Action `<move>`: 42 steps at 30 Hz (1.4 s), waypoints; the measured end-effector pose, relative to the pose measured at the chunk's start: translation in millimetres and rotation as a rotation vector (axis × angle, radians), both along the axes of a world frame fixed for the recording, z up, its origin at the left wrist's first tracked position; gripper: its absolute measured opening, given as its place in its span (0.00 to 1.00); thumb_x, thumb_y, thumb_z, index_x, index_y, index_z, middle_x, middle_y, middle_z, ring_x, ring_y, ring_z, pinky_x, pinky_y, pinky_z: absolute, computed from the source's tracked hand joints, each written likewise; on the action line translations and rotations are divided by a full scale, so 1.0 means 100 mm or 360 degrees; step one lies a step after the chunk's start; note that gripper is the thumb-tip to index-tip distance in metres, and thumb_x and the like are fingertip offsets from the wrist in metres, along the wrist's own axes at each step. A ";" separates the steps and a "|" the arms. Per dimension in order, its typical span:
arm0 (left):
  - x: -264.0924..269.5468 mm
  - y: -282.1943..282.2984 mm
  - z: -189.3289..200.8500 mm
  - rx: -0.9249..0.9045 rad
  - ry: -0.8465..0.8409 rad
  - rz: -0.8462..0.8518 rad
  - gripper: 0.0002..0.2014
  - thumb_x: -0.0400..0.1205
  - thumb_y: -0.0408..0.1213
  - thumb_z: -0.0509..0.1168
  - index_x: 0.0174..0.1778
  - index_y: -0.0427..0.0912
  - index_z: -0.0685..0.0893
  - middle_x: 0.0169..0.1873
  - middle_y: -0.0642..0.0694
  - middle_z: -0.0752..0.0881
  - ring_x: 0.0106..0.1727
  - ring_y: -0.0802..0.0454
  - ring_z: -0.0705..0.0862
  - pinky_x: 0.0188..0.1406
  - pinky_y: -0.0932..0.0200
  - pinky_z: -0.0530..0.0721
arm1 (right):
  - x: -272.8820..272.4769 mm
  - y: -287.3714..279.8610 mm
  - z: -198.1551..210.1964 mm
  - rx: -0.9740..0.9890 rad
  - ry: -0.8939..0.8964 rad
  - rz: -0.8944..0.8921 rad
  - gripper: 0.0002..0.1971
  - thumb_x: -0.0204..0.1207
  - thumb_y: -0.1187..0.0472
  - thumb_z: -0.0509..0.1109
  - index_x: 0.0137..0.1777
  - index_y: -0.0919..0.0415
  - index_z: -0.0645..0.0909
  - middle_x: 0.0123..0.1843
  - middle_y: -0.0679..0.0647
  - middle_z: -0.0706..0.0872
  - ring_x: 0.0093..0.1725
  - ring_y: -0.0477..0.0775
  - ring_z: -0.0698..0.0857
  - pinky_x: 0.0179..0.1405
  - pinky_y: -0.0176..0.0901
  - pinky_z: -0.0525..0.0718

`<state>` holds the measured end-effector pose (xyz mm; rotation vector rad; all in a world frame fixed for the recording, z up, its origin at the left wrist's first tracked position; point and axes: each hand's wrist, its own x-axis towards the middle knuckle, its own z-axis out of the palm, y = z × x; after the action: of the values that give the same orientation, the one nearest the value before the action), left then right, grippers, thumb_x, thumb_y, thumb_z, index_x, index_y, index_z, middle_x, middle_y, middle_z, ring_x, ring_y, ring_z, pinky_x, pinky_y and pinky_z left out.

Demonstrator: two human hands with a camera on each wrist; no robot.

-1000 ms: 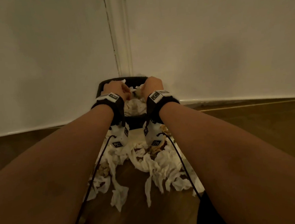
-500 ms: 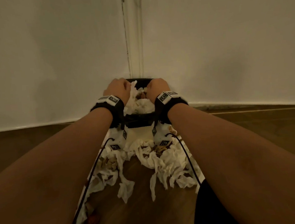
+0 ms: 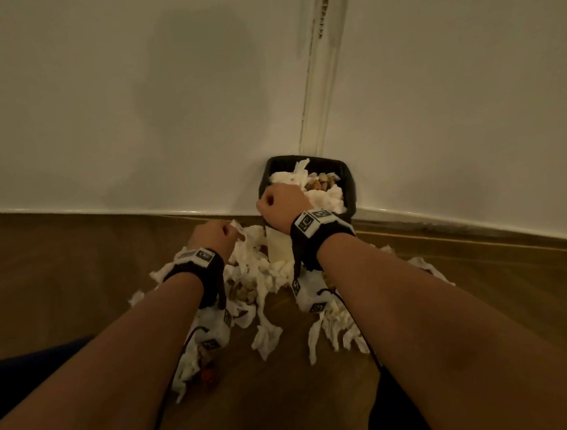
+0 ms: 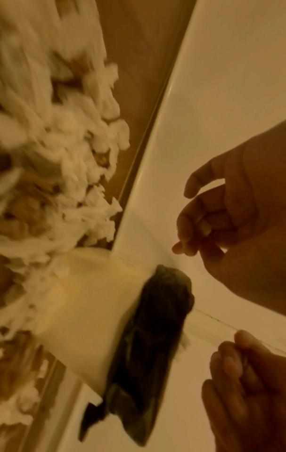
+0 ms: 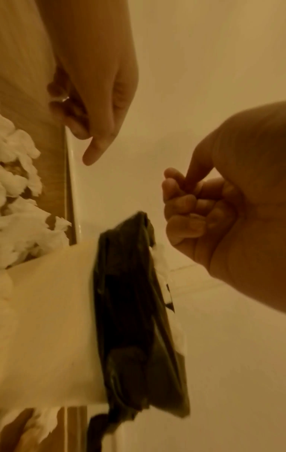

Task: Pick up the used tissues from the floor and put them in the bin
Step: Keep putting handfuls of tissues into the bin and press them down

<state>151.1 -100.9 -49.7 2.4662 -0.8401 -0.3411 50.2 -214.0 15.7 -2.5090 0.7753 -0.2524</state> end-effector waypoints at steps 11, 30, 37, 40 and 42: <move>0.20 0.82 -0.94 0.0379 0.0191 -0.0048 0.12 0.84 0.37 0.55 0.55 0.51 0.84 0.55 0.45 0.85 0.46 0.50 0.82 0.38 0.60 0.76 | 0.40 0.52 -0.94 0.0291 0.0662 0.0166 0.15 0.82 0.61 0.58 0.60 0.66 0.83 0.59 0.64 0.85 0.56 0.64 0.85 0.58 0.55 0.85; 0.27 0.75 -1.29 0.0333 -0.0265 0.0008 0.19 0.80 0.32 0.58 0.66 0.51 0.73 0.66 0.47 0.73 0.68 0.44 0.70 0.67 0.44 0.66 | 0.50 0.64 -2.18 -0.0122 0.1065 0.0248 0.23 0.83 0.50 0.57 0.76 0.56 0.68 0.77 0.61 0.66 0.75 0.65 0.68 0.75 0.54 0.68; 0.42 0.64 -1.31 0.0454 -0.0303 -0.0227 0.17 0.82 0.40 0.59 0.67 0.56 0.72 0.69 0.45 0.70 0.70 0.42 0.70 0.68 0.41 0.66 | 0.47 0.58 -2.35 0.0178 0.1014 -0.0064 0.31 0.79 0.44 0.59 0.80 0.53 0.62 0.81 0.59 0.59 0.80 0.65 0.60 0.78 0.60 0.63; 0.44 0.55 -1.30 0.0479 -0.0245 -0.0315 0.17 0.81 0.43 0.61 0.65 0.58 0.71 0.69 0.44 0.70 0.70 0.41 0.70 0.69 0.40 0.64 | 0.47 0.57 -2.34 0.0245 0.1101 -0.0035 0.35 0.75 0.42 0.65 0.80 0.51 0.61 0.82 0.56 0.60 0.79 0.65 0.62 0.75 0.63 0.68; 0.43 0.48 -1.32 0.0563 -0.0203 -0.0387 0.18 0.80 0.46 0.62 0.66 0.61 0.70 0.70 0.43 0.70 0.70 0.40 0.70 0.71 0.39 0.62 | 0.47 0.54 -2.32 0.0283 0.1003 -0.0035 0.32 0.75 0.44 0.68 0.77 0.57 0.69 0.78 0.60 0.68 0.76 0.64 0.69 0.74 0.59 0.70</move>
<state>193.7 -53.0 -181.7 2.7353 -1.2304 -0.4557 97.0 -159.7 -216.6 -2.4135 1.0048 0.6050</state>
